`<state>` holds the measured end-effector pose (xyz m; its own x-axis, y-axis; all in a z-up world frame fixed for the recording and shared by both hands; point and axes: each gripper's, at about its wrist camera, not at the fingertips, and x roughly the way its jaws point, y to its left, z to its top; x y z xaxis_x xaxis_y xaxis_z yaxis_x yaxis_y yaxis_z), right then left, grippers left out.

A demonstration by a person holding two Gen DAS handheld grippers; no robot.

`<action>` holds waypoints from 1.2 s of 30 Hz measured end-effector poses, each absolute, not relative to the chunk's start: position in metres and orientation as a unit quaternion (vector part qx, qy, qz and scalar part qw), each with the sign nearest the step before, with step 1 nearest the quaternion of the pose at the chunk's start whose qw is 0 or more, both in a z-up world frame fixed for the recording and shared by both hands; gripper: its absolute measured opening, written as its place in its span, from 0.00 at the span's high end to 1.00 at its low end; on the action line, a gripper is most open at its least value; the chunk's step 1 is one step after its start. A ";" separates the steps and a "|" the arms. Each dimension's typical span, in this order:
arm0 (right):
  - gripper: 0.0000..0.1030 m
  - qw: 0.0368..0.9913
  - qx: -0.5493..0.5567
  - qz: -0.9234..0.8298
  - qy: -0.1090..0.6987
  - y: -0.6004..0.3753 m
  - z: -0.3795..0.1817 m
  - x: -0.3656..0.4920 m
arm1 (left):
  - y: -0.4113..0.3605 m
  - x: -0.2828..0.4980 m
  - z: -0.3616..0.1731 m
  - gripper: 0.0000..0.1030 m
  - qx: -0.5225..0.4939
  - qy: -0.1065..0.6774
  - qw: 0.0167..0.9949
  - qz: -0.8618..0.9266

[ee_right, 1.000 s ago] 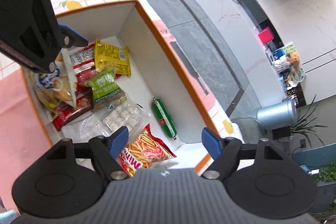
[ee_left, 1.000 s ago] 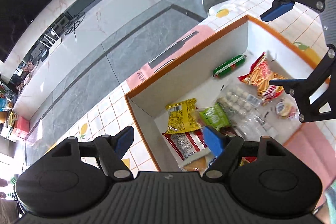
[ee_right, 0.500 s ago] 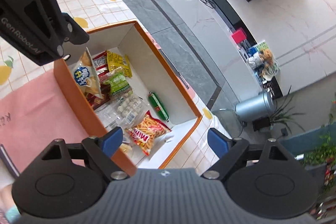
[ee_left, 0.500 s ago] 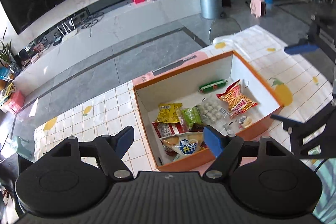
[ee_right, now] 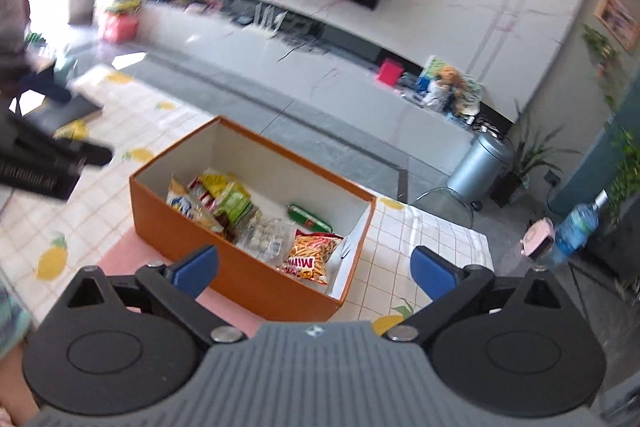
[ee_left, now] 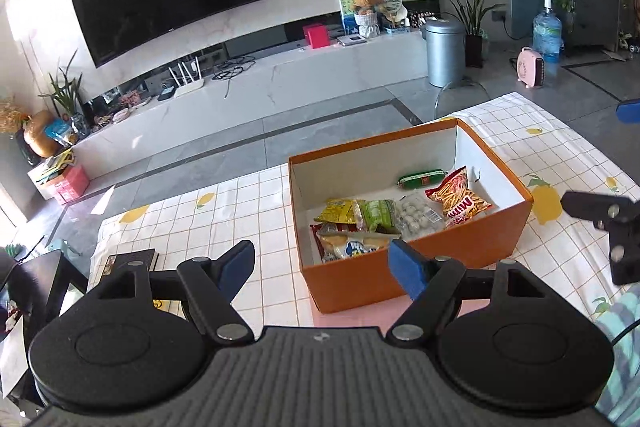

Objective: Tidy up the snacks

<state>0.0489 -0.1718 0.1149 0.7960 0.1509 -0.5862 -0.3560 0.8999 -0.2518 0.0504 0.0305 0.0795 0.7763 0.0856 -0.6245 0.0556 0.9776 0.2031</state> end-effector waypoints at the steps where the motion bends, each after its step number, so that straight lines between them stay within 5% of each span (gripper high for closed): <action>1: 0.04 0.936 -0.159 0.132 0.286 -0.175 0.112 0.045 | 0.031 0.043 0.076 0.12 0.102 0.332 0.938 0.012; 16: 0.04 0.960 -0.032 0.046 0.274 -0.181 0.034 0.006 | 0.027 0.019 0.024 0.12 0.040 0.341 0.938 0.056; 36: 0.04 0.960 0.014 0.058 0.274 -0.190 0.015 0.012 | 0.017 0.023 0.011 0.12 0.036 0.359 0.930 0.061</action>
